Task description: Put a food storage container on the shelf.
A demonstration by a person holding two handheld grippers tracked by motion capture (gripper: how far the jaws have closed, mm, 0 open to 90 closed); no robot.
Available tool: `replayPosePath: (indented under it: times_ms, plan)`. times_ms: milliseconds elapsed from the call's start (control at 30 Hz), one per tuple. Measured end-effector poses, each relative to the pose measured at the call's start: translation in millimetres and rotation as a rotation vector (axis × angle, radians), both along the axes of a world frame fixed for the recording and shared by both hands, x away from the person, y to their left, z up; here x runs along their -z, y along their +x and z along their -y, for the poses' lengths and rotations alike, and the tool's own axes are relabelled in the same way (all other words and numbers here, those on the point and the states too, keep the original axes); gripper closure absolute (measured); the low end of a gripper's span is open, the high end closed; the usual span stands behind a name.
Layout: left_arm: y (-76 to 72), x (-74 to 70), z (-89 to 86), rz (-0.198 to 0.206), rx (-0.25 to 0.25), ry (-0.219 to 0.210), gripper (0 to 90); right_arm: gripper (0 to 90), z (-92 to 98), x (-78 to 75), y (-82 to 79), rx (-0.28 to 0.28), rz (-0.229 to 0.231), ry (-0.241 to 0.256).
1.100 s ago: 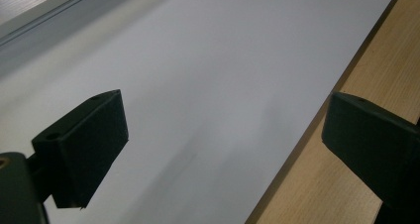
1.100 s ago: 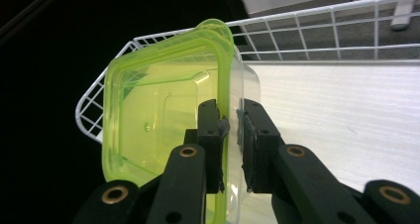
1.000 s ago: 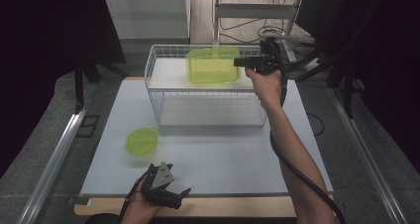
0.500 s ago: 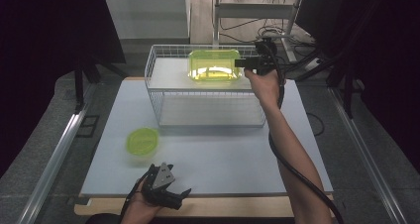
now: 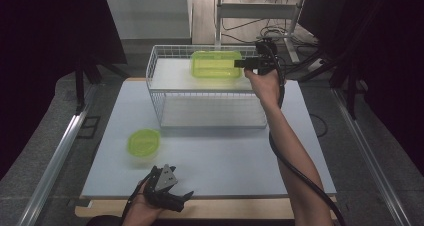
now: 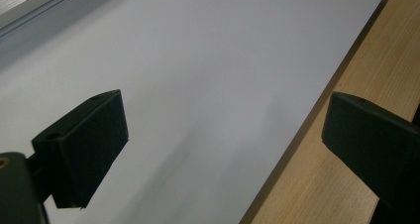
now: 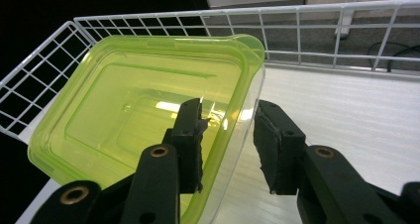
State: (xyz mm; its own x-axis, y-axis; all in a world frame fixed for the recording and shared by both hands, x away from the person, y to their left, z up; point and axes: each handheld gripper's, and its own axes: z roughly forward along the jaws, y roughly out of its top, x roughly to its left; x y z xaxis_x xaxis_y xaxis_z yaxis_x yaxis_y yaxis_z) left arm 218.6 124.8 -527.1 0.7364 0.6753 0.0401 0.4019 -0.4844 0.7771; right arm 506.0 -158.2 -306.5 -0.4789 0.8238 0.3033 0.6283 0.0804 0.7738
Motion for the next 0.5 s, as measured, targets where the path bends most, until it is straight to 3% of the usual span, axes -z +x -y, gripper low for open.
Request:
replayPosePath:
  times_ms: [33, 67, 367, 500]
  plan:
    - [0.0, 0.0, 0.0, 0.0, 0.0, 0.0, 4.1, 59.7, -1.5, 0.2, 0.1, 0.011, 0.015, -0.051]
    - [0.0, 0.0, 0.1, 0.0, 0.001, 0.0, 4.1, 59.2, -2.1, 0.4, 0.1, 0.009, 0.031, -0.068]
    - [0.2, -0.8, -0.8, -0.003, -0.004, -0.001, 4.1, 55.0, -4.8, -2.0, -2.6, -0.012, 0.064, -0.06]
    - [0.4, -1.6, -2.9, -0.01, -0.013, -0.027, 5.1, 49.7, -3.2, -6.4, -9.8, -0.042, 0.099, -0.065]
